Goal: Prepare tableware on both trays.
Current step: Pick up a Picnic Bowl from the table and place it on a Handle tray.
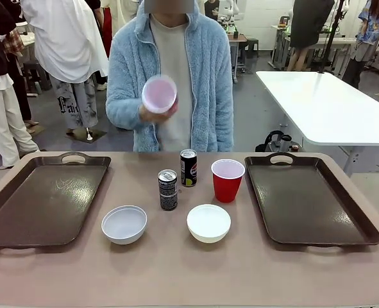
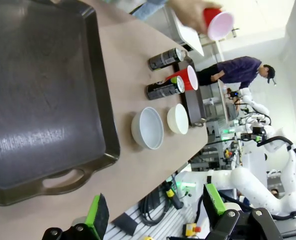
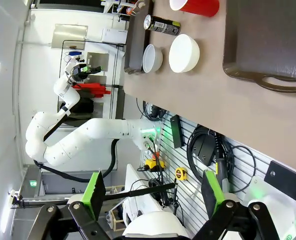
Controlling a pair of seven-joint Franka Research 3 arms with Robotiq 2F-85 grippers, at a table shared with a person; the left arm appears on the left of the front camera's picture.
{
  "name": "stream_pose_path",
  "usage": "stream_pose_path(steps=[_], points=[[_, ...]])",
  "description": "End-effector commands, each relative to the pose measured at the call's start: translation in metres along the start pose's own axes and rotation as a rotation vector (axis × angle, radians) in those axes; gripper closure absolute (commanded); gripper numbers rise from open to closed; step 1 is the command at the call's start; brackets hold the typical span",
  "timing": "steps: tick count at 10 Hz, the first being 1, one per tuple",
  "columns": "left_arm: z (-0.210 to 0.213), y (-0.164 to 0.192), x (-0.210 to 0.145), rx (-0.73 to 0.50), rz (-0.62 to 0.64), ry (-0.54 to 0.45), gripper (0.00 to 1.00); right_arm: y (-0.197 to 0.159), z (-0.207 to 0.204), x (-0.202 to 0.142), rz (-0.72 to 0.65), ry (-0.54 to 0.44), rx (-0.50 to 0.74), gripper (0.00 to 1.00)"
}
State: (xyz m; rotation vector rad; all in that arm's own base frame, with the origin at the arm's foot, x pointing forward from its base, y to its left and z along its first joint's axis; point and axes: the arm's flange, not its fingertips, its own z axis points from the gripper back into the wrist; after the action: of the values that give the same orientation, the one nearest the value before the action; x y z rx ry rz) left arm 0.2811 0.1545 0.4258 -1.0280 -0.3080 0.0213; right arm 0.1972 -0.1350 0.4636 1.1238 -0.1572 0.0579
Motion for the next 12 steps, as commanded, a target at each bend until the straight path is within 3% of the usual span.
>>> stream_pose_path(steps=[1, 4, 7, 9, 12], points=[[-0.001, -0.001, 0.000, -0.023, 0.002, -0.008, 0.00, 0.022, -0.023, 0.027, -0.057, 0.030, -0.136, 0.00], [-0.001, -0.001, 0.000, -0.023, 0.002, -0.008, 0.00, 0.089, -0.083, 0.082, -0.140, 0.091, -0.385, 0.00], [-0.001, -0.001, 0.000, -0.023, 0.002, -0.008, 0.00, 0.160, -0.187, 0.117, -0.117, 0.102, -0.659, 0.00], [-0.001, -0.001, 0.000, -0.023, 0.002, -0.008, 0.00, 0.165, -0.268, 0.113, -0.051, 0.154, -0.825, 0.00], [-0.001, -0.001, 0.000, -0.023, 0.002, -0.008, 0.00, 0.121, -0.349, 0.119, -0.026, 0.174, -1.027, 0.00]])
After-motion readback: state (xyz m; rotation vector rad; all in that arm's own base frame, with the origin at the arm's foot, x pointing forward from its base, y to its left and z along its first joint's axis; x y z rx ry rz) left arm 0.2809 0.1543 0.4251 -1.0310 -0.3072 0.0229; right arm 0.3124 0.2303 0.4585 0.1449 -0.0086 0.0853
